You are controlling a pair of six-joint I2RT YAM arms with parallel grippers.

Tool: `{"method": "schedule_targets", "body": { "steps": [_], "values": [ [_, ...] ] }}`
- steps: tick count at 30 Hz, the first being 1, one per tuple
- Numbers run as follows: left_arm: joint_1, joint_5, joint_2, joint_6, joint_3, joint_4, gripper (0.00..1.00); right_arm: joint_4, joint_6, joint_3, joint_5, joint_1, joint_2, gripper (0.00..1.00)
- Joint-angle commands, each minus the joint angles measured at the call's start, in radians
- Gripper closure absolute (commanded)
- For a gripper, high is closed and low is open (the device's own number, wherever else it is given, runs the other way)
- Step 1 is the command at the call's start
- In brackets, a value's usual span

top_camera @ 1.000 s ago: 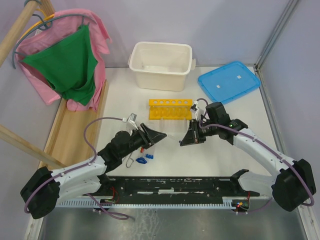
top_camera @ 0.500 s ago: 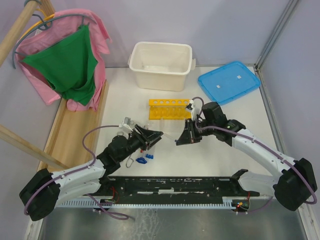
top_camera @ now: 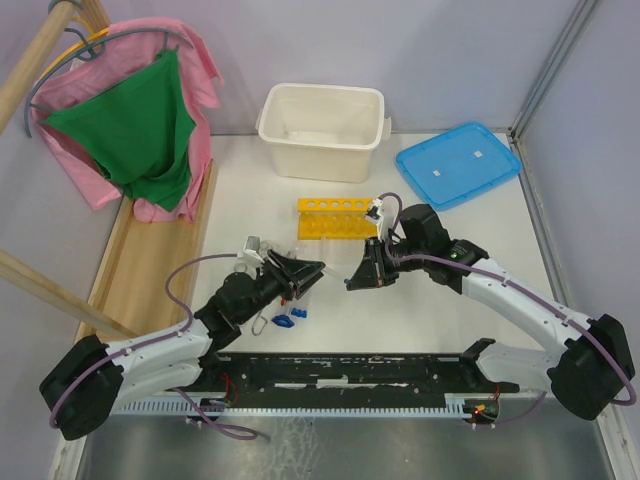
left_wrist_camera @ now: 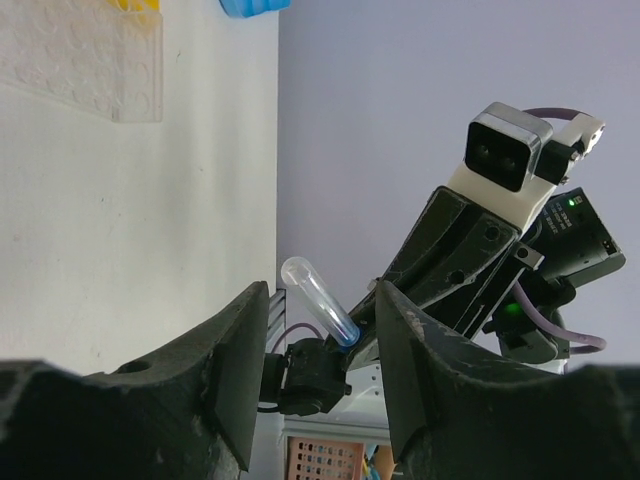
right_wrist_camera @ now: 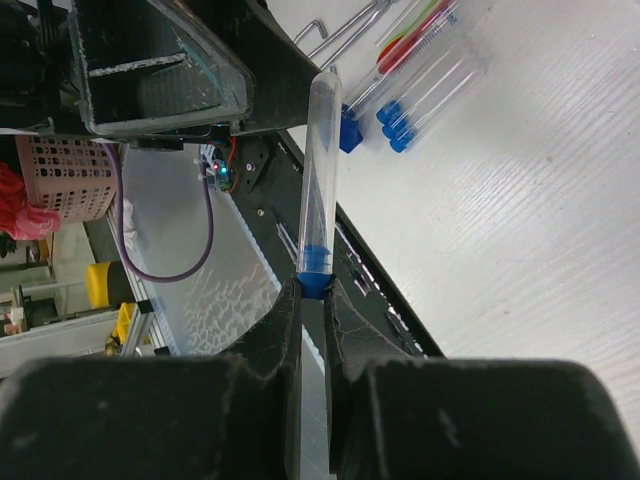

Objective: Organize the chemistry lab equipment
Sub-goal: Insert the test tube into the slot of the test tube rack.

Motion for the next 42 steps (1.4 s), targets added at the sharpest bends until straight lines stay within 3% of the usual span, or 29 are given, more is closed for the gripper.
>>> {"method": "schedule_targets", "body": {
  "steps": [1,18,24,33,37,39,42],
  "values": [
    [0.005,-0.021,0.006,-0.065,-0.02,0.093,0.48,0.055,-0.009,0.043,0.016,0.011,-0.003,0.92],
    [0.005,-0.025,0.022,-0.074,-0.014,0.123,0.57,0.077,-0.009,0.048,0.026,0.048,0.0,0.92],
    [0.004,-0.028,0.035,-0.091,-0.028,0.156,0.67,0.078,-0.009,0.048,0.03,0.058,-0.001,0.92],
    [0.002,-0.064,-0.015,-0.139,-0.079,0.164,0.96,0.068,-0.018,0.05,0.053,0.065,0.0,0.91],
    [0.004,-0.074,-0.043,-0.141,-0.089,0.13,0.97,0.059,-0.024,0.056,0.064,0.066,-0.003,0.9],
    [0.004,-0.078,-0.052,-0.143,-0.092,0.116,0.97,0.053,-0.027,0.059,0.07,0.067,-0.005,0.88],
    [0.005,-0.088,-0.065,-0.153,-0.098,0.095,0.97,0.027,-0.04,0.069,0.102,0.067,-0.015,0.7]
  ]
}}
